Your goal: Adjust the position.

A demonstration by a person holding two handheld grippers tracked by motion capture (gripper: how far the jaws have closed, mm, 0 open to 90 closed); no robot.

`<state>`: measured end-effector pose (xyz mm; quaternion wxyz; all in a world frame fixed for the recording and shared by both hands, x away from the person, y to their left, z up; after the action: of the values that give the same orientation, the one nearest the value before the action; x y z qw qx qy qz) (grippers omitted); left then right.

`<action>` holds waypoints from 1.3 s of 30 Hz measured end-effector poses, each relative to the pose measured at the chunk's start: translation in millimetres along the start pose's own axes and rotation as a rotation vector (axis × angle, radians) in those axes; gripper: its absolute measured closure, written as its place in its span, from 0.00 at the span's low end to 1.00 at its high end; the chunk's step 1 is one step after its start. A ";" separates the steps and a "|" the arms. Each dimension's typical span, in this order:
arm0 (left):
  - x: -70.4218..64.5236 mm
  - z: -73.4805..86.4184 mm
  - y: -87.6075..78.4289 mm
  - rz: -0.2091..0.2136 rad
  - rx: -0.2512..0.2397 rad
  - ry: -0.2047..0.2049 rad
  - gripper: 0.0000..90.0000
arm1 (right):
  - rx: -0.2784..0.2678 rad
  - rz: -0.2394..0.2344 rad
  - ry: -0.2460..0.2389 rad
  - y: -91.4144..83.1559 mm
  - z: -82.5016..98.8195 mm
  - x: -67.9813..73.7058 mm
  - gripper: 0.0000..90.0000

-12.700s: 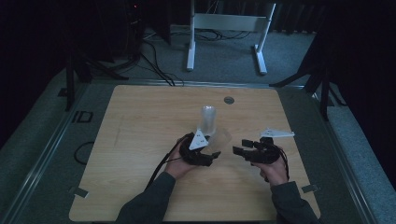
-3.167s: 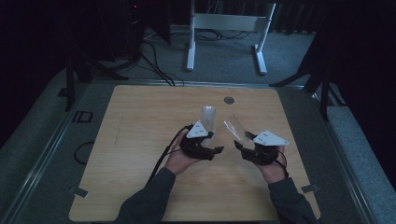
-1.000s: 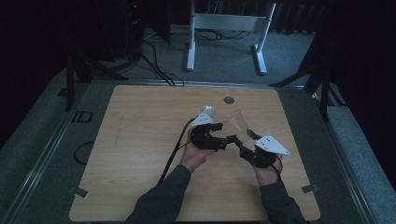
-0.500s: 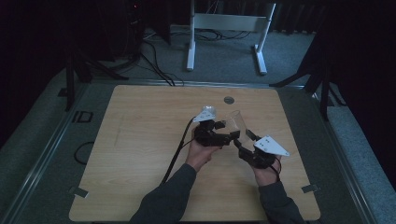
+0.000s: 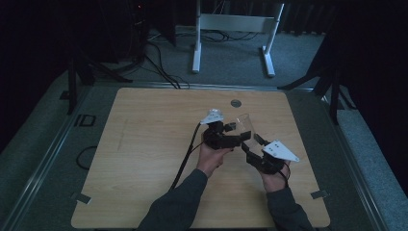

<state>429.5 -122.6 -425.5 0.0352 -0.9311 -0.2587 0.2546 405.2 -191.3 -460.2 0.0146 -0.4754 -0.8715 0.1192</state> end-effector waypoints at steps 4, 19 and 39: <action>0.3 -1.2 2.0 0.008 -0.009 -0.024 0.20 | 0.001 0.000 0.002 0.2 0.6 0.1 0.47; -1.5 -4.0 4.2 0.005 -0.046 -0.039 0.29 | 0.001 0.001 0.009 0.2 1.9 -1.9 0.47; -3.9 -3.7 2.9 0.000 -0.055 -0.012 0.33 | 0.011 -0.014 0.008 1.9 3.2 -1.4 0.45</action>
<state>429.8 -126.8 -421.1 0.0082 -0.9302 -0.2658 0.2531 407.1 -192.1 -463.6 0.0216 -0.4697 -0.8741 0.1222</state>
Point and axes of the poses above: each handheld gripper's, and its own axes: y roughly forward along the jaws, z roughly out of its underside, x roughly to its left, the point moved 10 cm from there along y, roughly forward along the jaws, and after that the axes turned 2 degrees about -z, right-handed, at the moved point
